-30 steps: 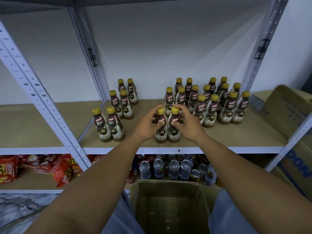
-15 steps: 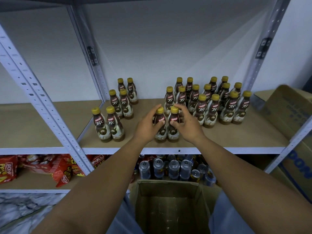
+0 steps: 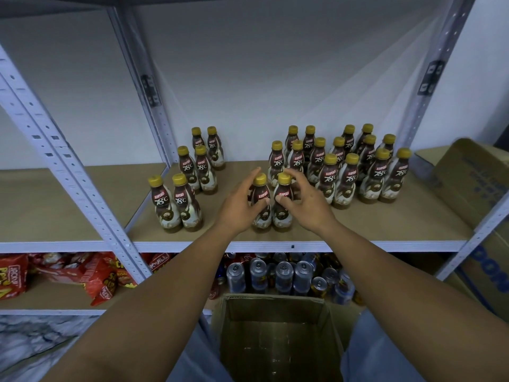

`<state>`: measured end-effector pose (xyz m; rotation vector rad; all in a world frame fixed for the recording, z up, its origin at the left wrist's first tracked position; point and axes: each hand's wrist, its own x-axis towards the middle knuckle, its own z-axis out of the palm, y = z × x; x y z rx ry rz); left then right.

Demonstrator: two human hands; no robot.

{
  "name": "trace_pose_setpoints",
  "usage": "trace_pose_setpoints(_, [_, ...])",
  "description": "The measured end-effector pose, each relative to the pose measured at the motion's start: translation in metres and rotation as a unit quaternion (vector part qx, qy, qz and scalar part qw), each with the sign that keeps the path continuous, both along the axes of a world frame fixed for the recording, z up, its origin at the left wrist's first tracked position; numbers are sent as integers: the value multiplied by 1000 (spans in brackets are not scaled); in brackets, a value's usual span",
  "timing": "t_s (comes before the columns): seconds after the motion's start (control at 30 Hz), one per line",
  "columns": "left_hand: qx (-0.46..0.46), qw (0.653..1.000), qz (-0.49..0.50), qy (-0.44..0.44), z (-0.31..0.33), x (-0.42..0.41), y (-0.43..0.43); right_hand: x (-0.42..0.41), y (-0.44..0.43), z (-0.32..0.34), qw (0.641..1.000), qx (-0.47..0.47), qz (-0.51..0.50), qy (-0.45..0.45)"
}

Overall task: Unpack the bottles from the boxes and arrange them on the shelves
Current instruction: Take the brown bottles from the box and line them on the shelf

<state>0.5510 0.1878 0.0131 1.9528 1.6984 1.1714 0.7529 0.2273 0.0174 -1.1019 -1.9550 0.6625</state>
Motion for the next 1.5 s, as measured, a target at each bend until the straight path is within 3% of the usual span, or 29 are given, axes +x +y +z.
trace_pose_setpoints(0.43, [-37, 999, -24, -19, -3, -9, -2, 16, 9, -9, 997, -69, 23, -31])
trace_pose_setpoints(1.2, [-69, 996, -21, -49, 9, -13, -5, 17, 6, -3, 995, -84, 48, -18])
trace_pose_setpoints(1.3, [-20, 999, 25, -43, 32, -5, -5, 29, 8, 12, 996, -79, 31, -22])
trace_pose_setpoints(1.4, [85, 995, 59, 7, 65, 14, 0, 50, 14, 30, 998, -63, 5, -15])
trace_pose_setpoints(1.5, [152, 987, 52, 28, 92, 43, 13, 80, 27, 46, 999, -17, -38, -10])
